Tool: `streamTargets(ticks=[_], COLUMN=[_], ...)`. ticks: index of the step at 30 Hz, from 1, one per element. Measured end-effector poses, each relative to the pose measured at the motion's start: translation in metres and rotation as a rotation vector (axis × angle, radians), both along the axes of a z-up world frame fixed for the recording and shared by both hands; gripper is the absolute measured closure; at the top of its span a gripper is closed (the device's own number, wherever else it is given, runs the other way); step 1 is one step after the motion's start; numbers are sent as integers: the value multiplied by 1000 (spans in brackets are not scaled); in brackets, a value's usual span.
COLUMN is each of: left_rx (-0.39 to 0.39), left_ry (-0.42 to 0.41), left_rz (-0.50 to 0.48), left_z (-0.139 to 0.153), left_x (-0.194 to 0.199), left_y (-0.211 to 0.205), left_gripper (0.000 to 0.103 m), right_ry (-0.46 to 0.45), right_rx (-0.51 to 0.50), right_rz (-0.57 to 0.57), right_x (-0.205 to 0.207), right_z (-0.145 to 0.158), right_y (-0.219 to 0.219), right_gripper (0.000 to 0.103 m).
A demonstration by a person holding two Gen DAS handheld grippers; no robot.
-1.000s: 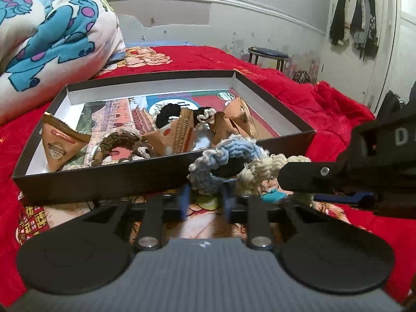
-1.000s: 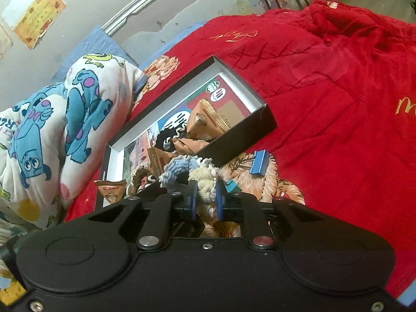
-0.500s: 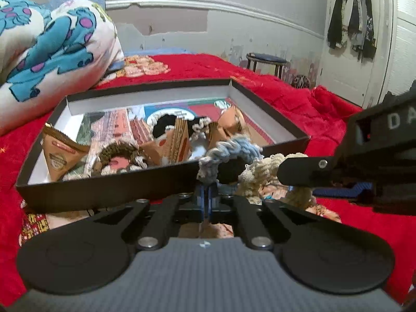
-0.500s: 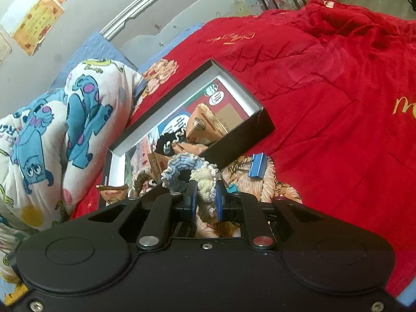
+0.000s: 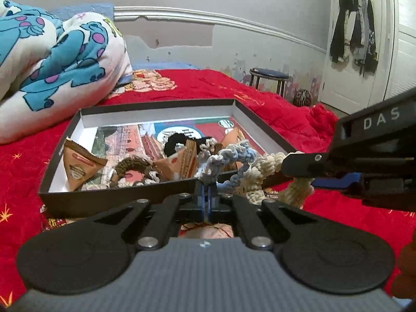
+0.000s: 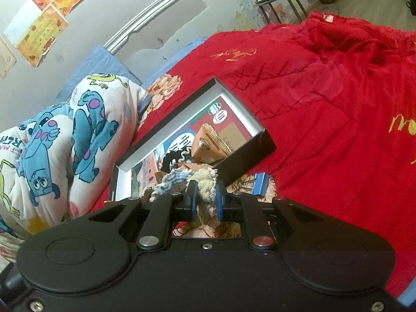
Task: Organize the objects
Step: 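Lift both held scrunchies and carry them over the black box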
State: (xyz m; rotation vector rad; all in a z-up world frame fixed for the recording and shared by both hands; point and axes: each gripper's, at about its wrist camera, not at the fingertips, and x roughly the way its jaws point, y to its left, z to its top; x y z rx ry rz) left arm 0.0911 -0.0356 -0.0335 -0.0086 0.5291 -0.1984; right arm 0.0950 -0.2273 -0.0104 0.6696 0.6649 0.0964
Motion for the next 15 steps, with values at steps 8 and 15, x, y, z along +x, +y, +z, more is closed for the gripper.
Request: streamTargets(ticks=[8,15], left_rx=[-19,-40], left_ry=[-27,-51], left_rz=[25,41], left_z=[11,21], left_x=[-5,-7], left_y=[8,15], left_gripper=[100,100], right_ry=[-53,-89], right_rx=[-11,-14], right_rz=[26,43], right_x=[1,2], right_z=[10,18], right_y=[6,11], right_gripper=[89,89])
